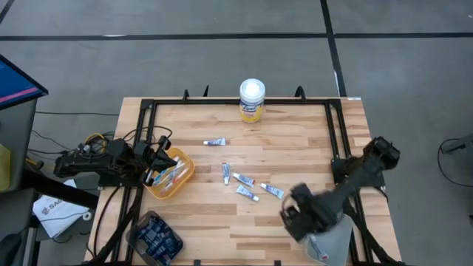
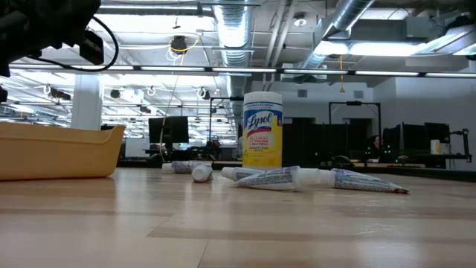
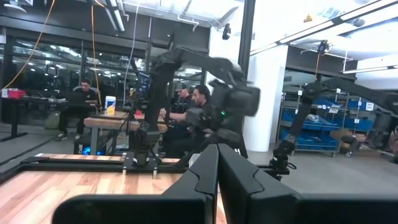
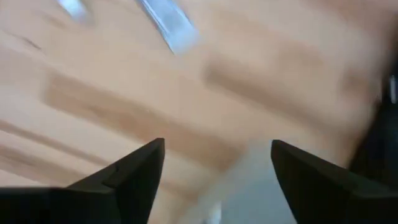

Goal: Pick & Place Travel size toiletries
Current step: Put the white toothpaste into the white bin

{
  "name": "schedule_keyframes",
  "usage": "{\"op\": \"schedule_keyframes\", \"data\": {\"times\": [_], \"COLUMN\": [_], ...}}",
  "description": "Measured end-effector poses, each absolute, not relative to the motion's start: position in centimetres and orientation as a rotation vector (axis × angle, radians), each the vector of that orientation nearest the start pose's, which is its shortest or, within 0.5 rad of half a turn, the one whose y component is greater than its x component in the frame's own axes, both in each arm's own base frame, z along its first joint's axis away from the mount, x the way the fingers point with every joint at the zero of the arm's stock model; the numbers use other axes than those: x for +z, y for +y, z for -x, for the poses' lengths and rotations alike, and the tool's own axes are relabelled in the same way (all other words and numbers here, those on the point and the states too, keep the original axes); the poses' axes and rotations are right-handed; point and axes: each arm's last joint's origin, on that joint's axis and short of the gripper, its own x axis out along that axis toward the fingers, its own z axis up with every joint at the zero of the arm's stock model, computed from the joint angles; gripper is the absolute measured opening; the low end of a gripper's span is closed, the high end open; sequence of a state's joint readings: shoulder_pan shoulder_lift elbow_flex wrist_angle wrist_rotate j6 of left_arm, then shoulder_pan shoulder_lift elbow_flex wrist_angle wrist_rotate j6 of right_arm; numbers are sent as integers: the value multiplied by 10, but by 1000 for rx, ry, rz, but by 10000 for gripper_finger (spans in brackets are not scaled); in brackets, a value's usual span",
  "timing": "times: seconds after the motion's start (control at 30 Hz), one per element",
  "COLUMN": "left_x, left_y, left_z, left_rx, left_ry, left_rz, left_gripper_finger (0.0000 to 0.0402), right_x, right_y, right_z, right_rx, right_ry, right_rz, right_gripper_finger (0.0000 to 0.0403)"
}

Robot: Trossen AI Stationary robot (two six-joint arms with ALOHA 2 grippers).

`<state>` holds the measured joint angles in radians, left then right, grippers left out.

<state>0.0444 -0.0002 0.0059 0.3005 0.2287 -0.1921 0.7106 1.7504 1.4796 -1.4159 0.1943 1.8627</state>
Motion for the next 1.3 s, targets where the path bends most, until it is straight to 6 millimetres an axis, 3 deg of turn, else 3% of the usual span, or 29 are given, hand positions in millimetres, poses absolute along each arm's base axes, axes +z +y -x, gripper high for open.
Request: {"op": "schedule_keyframes", "data": {"times": [0.13,0.3,0.5,0.67,1.3], "left_x": [194,194,194,193,191], "left_y": [-2,-2,-3,-5,-6], "left_z": [-92,-92,-92,-93,-93], "left_rx": [-211,-212,-218,-240,-245], "left_ry": [-285,-286,-283,-270,-252], "left_rz": [148,148,149,154,158], "left_gripper_finger": [2,2,2,2,2], "right_x": [265,256,247,243,205], "right_y": [151,102,65,57,56], "right_z": [-277,-328,-346,-350,-345], "right_rx": [-822,-595,-490,-413,-345], "right_ry": [1204,1172,1221,1249,1268], "right_rz": [-596,-461,-331,-234,-245], "right_gripper_finger": [295,292,291,291,291]}}
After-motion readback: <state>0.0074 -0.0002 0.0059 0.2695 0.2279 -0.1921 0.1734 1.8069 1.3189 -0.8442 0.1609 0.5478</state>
